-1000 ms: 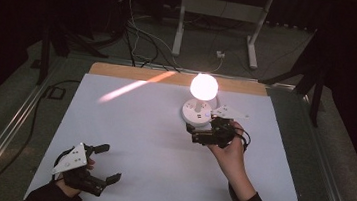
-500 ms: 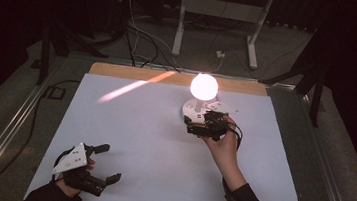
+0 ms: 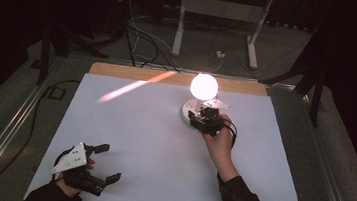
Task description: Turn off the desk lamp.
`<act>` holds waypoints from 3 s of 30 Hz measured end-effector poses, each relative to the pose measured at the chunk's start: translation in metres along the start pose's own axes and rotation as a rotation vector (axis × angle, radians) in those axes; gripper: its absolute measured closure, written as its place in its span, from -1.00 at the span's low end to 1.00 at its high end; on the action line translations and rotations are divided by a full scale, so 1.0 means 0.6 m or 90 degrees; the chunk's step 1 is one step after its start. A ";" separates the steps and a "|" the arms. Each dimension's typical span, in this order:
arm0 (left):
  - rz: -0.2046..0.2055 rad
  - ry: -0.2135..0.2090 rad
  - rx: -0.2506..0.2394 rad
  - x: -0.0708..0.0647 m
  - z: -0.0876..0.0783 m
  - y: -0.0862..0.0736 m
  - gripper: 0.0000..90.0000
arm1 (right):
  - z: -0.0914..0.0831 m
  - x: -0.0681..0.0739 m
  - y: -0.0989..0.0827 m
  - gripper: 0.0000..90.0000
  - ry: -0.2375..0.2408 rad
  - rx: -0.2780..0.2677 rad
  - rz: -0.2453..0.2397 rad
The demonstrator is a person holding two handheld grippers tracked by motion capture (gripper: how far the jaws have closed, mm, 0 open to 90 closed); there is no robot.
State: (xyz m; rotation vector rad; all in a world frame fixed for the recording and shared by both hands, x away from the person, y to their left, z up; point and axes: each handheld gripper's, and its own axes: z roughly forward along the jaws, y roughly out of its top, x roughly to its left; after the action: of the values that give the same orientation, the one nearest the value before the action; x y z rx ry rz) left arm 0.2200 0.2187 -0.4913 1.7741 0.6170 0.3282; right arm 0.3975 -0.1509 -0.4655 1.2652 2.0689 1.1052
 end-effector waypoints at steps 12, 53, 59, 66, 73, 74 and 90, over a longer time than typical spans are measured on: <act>-0.001 0.000 0.000 0.001 0.000 0.000 -0.99 | 0.041 0.002 -0.004 0.95 -0.027 0.043 -0.023; 0.003 0.002 0.003 -0.001 0.001 0.000 -0.99 | 0.079 0.013 -0.023 1.00 -0.054 0.061 -0.054; 0.002 0.005 0.004 0.000 0.001 -0.001 -0.99 | 0.057 0.018 -0.006 1.00 -0.048 0.020 -0.037; 0.006 0.003 0.005 -0.001 0.001 0.000 -0.99 | 0.041 0.026 0.015 1.00 -0.042 0.006 -0.046; 0.002 0.003 0.003 0.000 0.000 0.000 -0.99 | 0.053 0.022 0.004 1.00 -0.053 0.018 -0.040; 0.002 0.003 0.003 0.000 0.000 0.000 -0.99 | 0.055 0.021 0.002 1.00 -0.055 0.019 -0.036; 0.002 0.003 0.003 0.000 0.000 0.000 -0.99 | 0.079 0.017 -0.021 1.00 -0.063 0.049 -0.034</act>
State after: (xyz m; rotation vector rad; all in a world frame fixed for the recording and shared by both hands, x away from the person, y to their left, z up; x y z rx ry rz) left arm 0.2203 0.2188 -0.4912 1.7788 0.6189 0.3345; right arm 0.4211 -0.1264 -0.5026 1.2675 2.0762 0.9301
